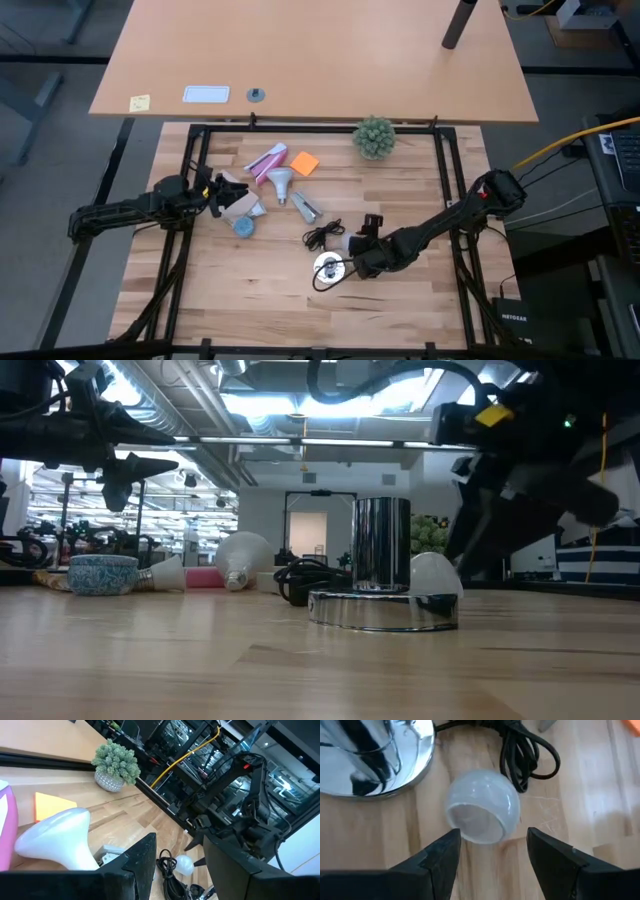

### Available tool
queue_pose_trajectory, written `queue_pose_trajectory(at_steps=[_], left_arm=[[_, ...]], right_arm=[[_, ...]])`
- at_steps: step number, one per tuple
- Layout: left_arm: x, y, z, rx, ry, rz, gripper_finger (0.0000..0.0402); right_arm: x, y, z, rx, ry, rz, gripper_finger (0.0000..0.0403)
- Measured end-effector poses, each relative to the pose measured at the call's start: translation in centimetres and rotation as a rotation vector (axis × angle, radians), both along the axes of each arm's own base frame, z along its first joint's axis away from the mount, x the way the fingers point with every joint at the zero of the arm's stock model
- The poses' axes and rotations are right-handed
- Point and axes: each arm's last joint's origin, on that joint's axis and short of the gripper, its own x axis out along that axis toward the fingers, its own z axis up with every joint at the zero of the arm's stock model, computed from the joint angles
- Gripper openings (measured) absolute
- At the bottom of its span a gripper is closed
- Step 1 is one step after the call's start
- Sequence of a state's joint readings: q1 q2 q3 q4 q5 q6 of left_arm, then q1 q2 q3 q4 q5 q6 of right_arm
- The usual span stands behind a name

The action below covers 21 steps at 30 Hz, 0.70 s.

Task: Screw lightbulb
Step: Move the led bulb cover to the top center of the table

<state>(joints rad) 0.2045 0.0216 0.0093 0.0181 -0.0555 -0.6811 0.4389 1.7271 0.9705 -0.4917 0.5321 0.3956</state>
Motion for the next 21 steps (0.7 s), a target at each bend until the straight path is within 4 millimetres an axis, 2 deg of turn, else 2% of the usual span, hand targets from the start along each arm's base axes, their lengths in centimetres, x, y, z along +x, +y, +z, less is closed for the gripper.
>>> queue_pose_trajectory(at_steps=[5, 13, 17, 21], left_arm=[[0.0, 0.0, 0.0, 0.000, 0.001, 0.000, 0.0155], [0.0, 0.0, 0.0, 0.000, 0.000, 0.000, 0.0155], [0.0, 0.0, 0.0, 0.000, 0.001, 0.000, 0.0155], [0.0, 0.0, 0.0, 0.000, 0.000, 0.000, 0.0155]], right_arm=[[-0.2, -0.6, -0.9, -0.060, -0.065, -0.038, 0.0227], [0.4, -2.1, -1.5, 0.020, -0.090, -0.073, 0.0222], [0.6, -2.7, -1.7, 0.055, -0.080, -0.082, 0.0183], [0.7, -3.0, -1.7, 0.059, -0.078, -0.089, 0.0117]])
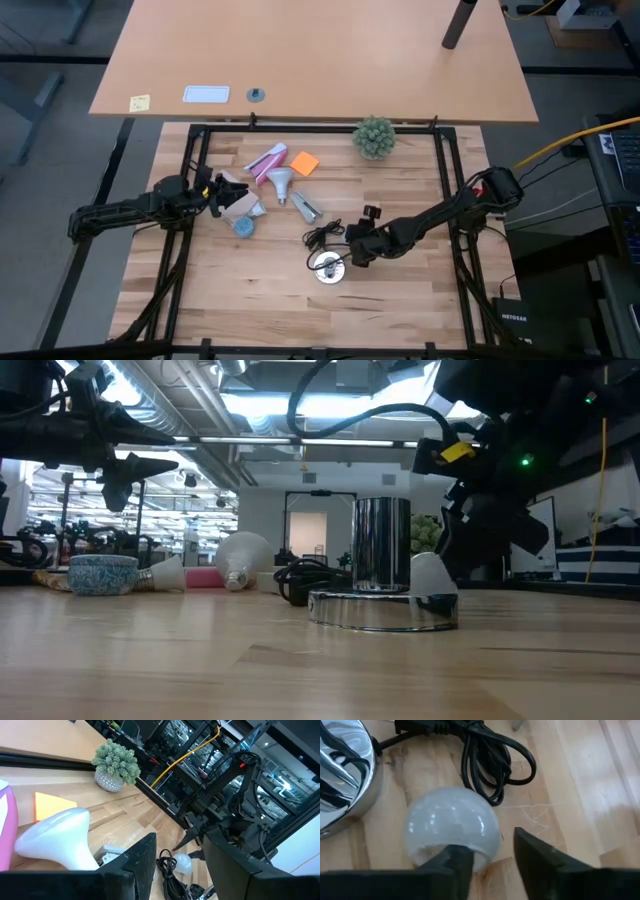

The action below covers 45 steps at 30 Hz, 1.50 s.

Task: Screw lightbulb
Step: Move the led bulb cover to the top center of the table

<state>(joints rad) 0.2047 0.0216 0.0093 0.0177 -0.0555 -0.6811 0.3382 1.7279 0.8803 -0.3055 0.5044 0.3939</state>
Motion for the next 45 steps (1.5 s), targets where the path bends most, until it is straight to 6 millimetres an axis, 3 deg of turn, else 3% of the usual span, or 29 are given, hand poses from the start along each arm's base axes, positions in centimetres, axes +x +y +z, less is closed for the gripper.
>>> queue_pose_trajectory(at_steps=[6, 14, 19, 25, 30, 37, 45], left_arm=[[0.0, 0.0, 0.0, 0.000, 0.000, 0.000, 0.0155], [0.0, 0.0, 0.0, 0.000, 0.000, 0.000, 0.0155], [0.0, 0.0, 0.0, 0.000, 0.000, 0.000, 0.0155], [0.0, 0.0, 0.0, 0.000, 0.000, 0.000, 0.0155], [0.0, 0.0, 0.0, 0.000, 0.000, 0.000, 0.0155], [0.0, 0.0, 0.0, 0.000, 0.000, 0.000, 0.0155], [0.0, 0.0, 0.0, 0.000, 0.001, 0.000, 0.0155]], right_arm=[[0.0, 0.0, 0.0, -0.031, 0.023, 0.045, 0.0014], [0.2, -1.5, 0.0, -0.104, 0.039, 0.006, 0.0017], [0.5, -3.3, 0.1, -0.170, 0.089, 0.006, 0.0012], [1.9, -6.1, 1.8, -0.271, 0.162, 0.013, 0.0009], [3.8, -9.6, 3.6, -0.331, 0.126, 0.034, 0.0008], [5.7, -16.0, 6.1, -0.308, -0.044, 0.051, 0.0011], [4.8, -23.6, 7.2, -0.134, -0.285, 0.004, 0.0010]])
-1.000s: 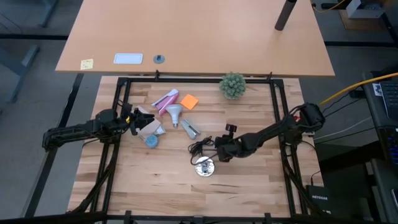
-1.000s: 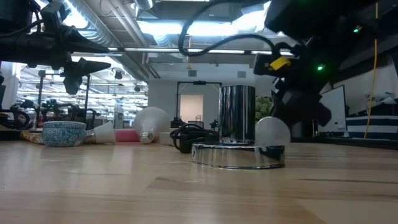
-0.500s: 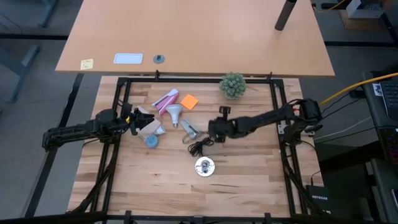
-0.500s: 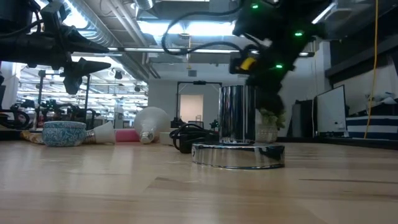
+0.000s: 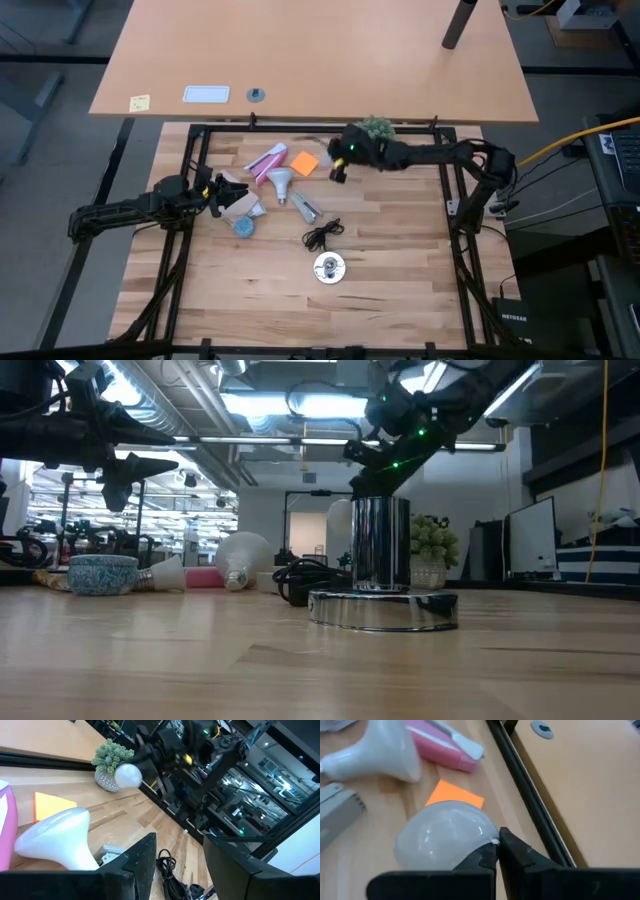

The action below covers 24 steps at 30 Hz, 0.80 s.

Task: Screw lightbulb
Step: Move the led bulb cover to the top center of the table

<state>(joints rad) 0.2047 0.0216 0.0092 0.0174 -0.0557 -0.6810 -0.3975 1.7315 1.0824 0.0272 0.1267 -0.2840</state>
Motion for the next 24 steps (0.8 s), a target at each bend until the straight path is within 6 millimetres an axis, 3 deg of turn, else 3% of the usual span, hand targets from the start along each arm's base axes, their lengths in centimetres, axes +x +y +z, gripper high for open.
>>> queue_pose_trajectory(at_steps=[4, 10, 18, 24], left_arm=[[0.0, 0.0, 0.0, 0.001, -0.001, 0.007, 0.0155], [0.0, 0.0, 0.0, 0.007, 0.000, 0.010, 0.0155], [0.0, 0.0, 0.0, 0.007, 0.000, 0.011, 0.0155], [0.0, 0.0, 0.0, 0.007, 0.000, 0.011, 0.0155]], right_arm=[[-0.8, -2.5, -0.7, 0.036, -0.010, -0.065, 0.0009], [-1.3, -4.3, -2.9, 0.137, 0.011, -0.108, 0.0013], [-0.6, -4.4, -6.4, 0.198, 0.079, -0.109, 0.0019], [-0.5, -4.4, -6.6, 0.212, 0.077, -0.117, 0.0049]])
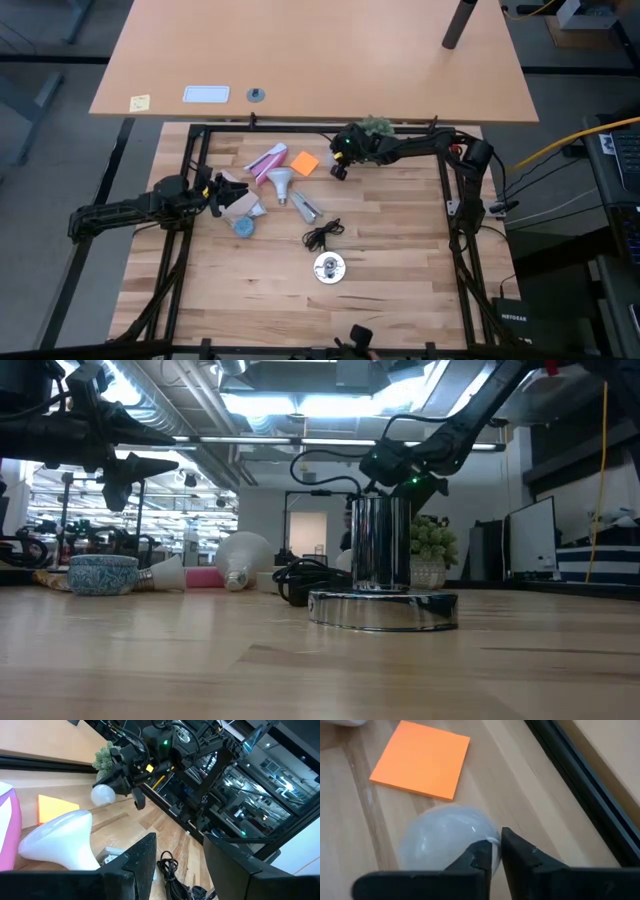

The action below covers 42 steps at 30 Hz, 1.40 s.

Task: Screw lightbulb
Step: Move the led bulb cover to the top center of the table, then insert the lightbulb on the lamp

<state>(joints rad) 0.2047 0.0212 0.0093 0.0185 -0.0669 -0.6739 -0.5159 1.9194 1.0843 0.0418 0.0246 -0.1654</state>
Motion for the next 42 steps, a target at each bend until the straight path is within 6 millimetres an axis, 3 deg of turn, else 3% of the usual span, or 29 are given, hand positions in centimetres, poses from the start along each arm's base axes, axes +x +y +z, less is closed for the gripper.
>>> queue_pose_trajectory(at_steps=[15, 23, 30, 42], left_arm=[[0.0, 0.0, 0.0, -0.007, -0.002, 0.000, 0.0155], [0.0, 0.0, 0.0, -0.025, -0.006, -0.003, 0.0155], [0.0, 0.0, 0.0, -0.027, -0.002, -0.005, 0.0155], [0.8, -0.3, -0.6, -0.037, 0.068, 0.001, 0.0155]], right_arm=[[0.1, -0.1, 0.1, 0.001, -0.025, -0.010, 0.0173], [0.2, -0.1, 1.0, 0.047, -0.116, -0.058, 0.0179], [0.3, 0.4, 2.2, 0.170, -0.211, 0.007, 0.0179], [0.5, 1.8, 5.0, 0.519, -0.435, 0.358, 0.0179]])
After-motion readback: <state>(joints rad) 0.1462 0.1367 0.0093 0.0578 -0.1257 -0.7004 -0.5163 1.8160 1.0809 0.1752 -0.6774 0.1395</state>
